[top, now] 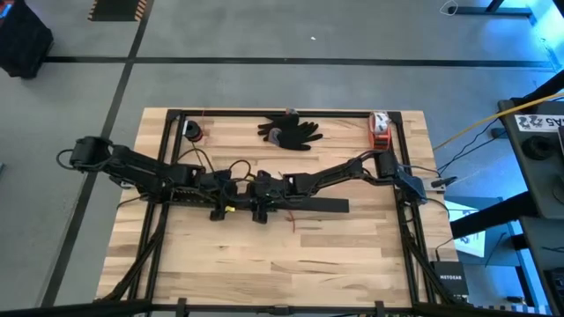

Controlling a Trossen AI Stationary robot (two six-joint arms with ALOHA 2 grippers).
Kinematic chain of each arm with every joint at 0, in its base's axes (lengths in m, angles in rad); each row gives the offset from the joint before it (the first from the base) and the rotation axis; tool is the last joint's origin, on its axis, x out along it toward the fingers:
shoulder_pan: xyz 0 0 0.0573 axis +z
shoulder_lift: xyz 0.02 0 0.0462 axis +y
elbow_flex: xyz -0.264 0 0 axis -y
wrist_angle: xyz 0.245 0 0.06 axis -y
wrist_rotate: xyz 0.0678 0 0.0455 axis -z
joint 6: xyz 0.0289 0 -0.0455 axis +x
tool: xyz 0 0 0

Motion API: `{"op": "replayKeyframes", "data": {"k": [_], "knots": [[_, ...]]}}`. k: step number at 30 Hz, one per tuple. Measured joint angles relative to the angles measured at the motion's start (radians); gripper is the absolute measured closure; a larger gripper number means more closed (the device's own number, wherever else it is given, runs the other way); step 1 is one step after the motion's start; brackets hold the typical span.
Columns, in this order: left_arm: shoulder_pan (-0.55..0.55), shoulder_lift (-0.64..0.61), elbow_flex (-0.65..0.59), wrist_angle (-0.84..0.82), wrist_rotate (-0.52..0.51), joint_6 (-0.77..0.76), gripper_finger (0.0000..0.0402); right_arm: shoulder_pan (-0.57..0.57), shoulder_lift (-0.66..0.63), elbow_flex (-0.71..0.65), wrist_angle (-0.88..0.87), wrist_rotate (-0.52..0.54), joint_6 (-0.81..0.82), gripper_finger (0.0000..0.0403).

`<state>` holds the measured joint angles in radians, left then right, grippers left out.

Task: Ziptie cables
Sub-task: Close the black cable duct lid

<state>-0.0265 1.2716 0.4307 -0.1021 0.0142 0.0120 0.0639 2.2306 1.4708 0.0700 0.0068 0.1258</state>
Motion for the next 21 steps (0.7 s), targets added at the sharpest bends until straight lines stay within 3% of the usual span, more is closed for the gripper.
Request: {"op": "replayKeyframes", "data": {"k": [5,16,21], "knots": [[0.0,0.013,-0.003,0.046,0.006,0.007,0.0194,0.001,0.031,0.02,0.051,0.01,0.01,0.0178],[-0.003,0.078,0.003,0.113,0.023,-0.016,0.0191,0.008,0.055,0.09,-0.09,0.03,-0.01,0.0178],[0.001,0.083,0.006,0.171,0.032,-0.056,0.0155,0.009,0.046,0.092,-0.119,0.025,-0.032,0.0178]]}}
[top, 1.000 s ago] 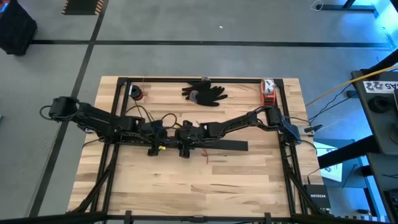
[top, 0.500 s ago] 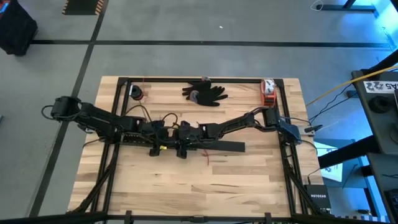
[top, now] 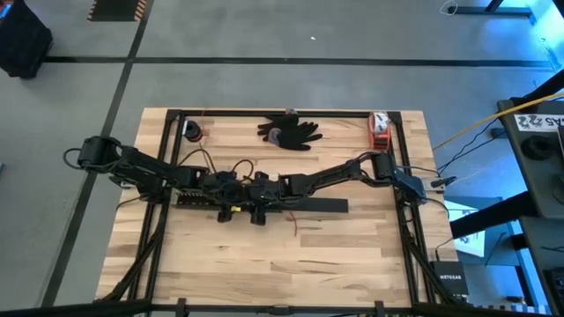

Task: Ziptie cables
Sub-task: Close the black cable duct lid

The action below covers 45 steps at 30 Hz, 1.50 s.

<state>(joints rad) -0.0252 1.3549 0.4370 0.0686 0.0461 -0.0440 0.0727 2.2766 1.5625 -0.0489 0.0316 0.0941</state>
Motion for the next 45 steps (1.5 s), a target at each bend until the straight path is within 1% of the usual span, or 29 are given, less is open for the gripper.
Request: {"op": "replayKeyframes", "data": {"k": [3,5,7,10,12,17,20,21,22,24,27,30,38,41,45], "knots": [[0.0,0.006,0.006,0.051,0.001,-0.02,0.0121,-0.001,-0.015,0.0,-0.041,-0.007,0.003,0.0178],[0.0,0.009,0.028,0.042,-0.001,-0.022,0.0104,-0.001,-0.03,-0.001,-0.08,-0.007,0.002,0.0178],[-0.001,0.004,0.053,0.042,-0.002,-0.021,0.0095,-0.001,-0.047,-0.003,-0.133,0.001,-0.002,0.0178],[-0.001,-0.025,0.112,-0.014,-0.007,-0.016,0.0091,0.0,-0.063,-0.002,-0.185,0.0,-0.024,0.0178],[-0.001,-0.048,0.152,-0.087,-0.009,-0.012,0.0091,0.0,-0.064,-0.002,-0.19,-0.002,-0.025,0.0178],[-0.001,-0.145,0.226,-0.383,-0.015,-0.009,0.0091,-0.001,-0.064,-0.003,-0.187,-0.003,-0.024,0.0178],[-0.001,-0.214,0.225,-0.537,-0.036,-0.036,0.009,-0.001,-0.064,-0.003,-0.186,-0.002,-0.024,0.0178],[-0.001,-0.236,0.215,-0.558,-0.051,-0.044,0.009,-0.001,-0.064,-0.003,-0.185,-0.002,-0.023,0.0178],[-0.002,-0.251,0.198,-0.561,-0.059,-0.047,0.009,-0.001,-0.064,-0.003,-0.183,-0.002,-0.023,0.0178],[-0.002,-0.275,0.146,-0.514,-0.062,-0.048,0.009,-0.001,-0.064,-0.004,-0.179,-0.001,-0.023,0.0178],[-0.008,-0.275,0.073,-0.399,-0.05,-0.051,0.009,-0.001,-0.063,-0.005,-0.167,0.002,-0.023,0.0178],[-0.015,-0.256,0.018,-0.353,-0.05,-0.06,0.009,-0.001,-0.062,-0.005,-0.161,0.011,-0.022,0.0178],[-0.061,-0.201,-0.051,-0.177,-0.047,-0.087,0.0091,-0.001,-0.062,-0.005,-0.155,0.014,-0.021,0.0178],[-0.07,-0.163,-0.051,-0.163,-0.074,-0.088,0.0106,-0.001,-0.062,-0.005,-0.147,0.014,-0.021,0.0178],[-0.065,-0.124,-0.053,-0.138,-0.079,-0.084,0.015,-0.001,-0.062,-0.006,-0.138,0.016,-0.021,0.0178]]}}
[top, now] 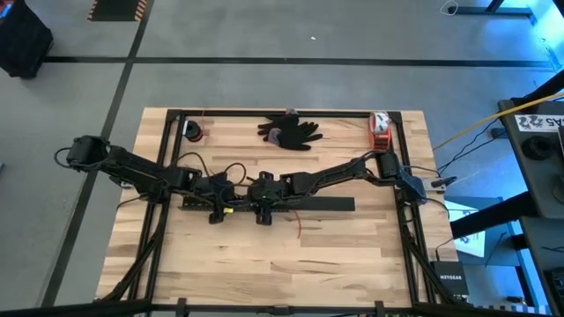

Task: Ziptie cables
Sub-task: Close the black cable duct lid

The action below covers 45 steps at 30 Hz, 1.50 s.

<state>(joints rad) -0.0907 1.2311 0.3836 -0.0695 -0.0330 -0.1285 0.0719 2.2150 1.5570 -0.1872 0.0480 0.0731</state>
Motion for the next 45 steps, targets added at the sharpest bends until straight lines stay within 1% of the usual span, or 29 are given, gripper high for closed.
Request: {"op": "replayKeyframes", "data": {"k": [4,7,15,18,24,28,32,35,41,45], "knots": [[-0.001,0.019,0.0,0.013,-0.002,0.002,0.0186,0.0,0.0,0.0,0.003,-0.014,-0.002,0.0178],[-0.001,0.036,0.0,0.025,-0.001,0.001,0.0196,0.0,0.01,-0.002,0.028,-0.021,0.0,0.0178],[-0.007,0.084,0.004,0.088,0.017,0.005,0.0192,0.002,0.025,-0.004,0.066,-0.028,0.025,0.0178],[-0.007,0.084,0.004,0.091,0.02,0.005,0.0192,0.008,0.024,-0.004,0.065,-0.029,0.025,0.0178],[-0.008,0.085,0.007,0.089,0.035,-0.025,0.0192,0.006,0.005,0.003,0.004,-0.053,0.03,0.0178],[-0.006,0.07,0.004,0.1,0.084,-0.029,0.0192,0.006,0.004,0.003,0.006,-0.064,0.032,0.0178],[-0.006,0.054,0.003,0.098,0.098,-0.041,0.0191,0.007,0.004,0.003,0.0,-0.066,0.032,0.0178],[-0.005,0.056,0.003,0.099,0.102,-0.053,0.0176,0.007,0.003,0.003,-0.004,-0.067,0.031,0.0178],[-0.004,0.054,0.004,0.099,0.157,-0.076,0.0119,0.007,0.004,0.004,0.001,-0.066,0.016,0.0178],[-0.018,0.053,0.004,0.138,0.172,-0.078,0.0108,0.006,0.006,0.003,0.024,-0.103,0.019,0.0178]]}}
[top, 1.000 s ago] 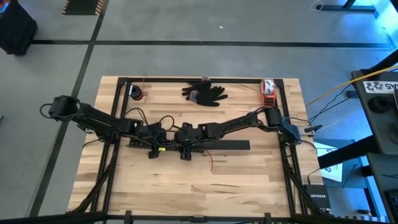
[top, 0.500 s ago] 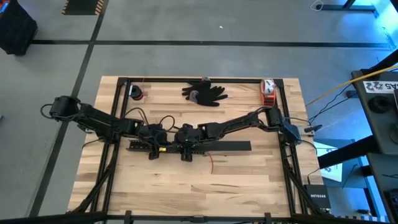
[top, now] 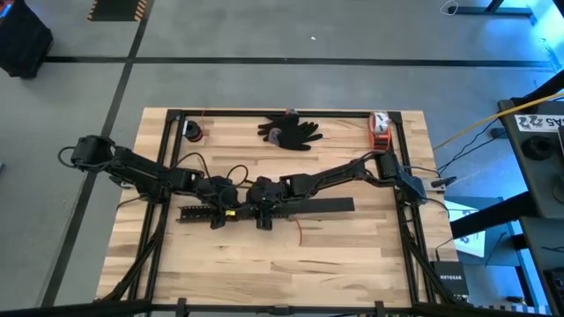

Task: Ziptie cables
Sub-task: Close the black cable duct lid

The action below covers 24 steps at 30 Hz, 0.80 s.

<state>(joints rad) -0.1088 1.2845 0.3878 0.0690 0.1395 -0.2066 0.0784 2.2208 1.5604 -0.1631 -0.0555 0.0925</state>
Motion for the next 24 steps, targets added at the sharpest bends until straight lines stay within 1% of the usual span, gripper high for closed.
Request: {"op": "replayKeyframes", "data": {"k": [2,5,11,15,19,24], "knots": [[-0.002,0.0,0.0,0.008,0.0,0.008,0.011,0.001,0.0,0.0,0.002,-0.001,0.001,0.0178],[-0.003,0.0,-0.006,0.007,-0.026,0.005,0.0122,0.0,0.0,0.0,0.005,-0.001,0.005,0.0178],[-0.001,0.008,-0.01,0.008,-0.067,0.0,0.0173,0.0,0.001,-0.003,0.023,0.001,0.01,0.0178],[-0.001,0.036,-0.01,0.025,-0.079,0.0,0.0192,0.0,0.001,-0.003,0.024,0.008,0.011,0.0178],[-0.006,0.05,-0.012,0.063,-0.047,0.011,0.0194,0.001,0.0,-0.003,0.012,0.006,0.024,0.0178],[-0.003,0.044,-0.012,0.056,-0.022,0.026,0.0174,0.001,-0.001,-0.001,-0.006,0.004,0.032,0.0178]]}}
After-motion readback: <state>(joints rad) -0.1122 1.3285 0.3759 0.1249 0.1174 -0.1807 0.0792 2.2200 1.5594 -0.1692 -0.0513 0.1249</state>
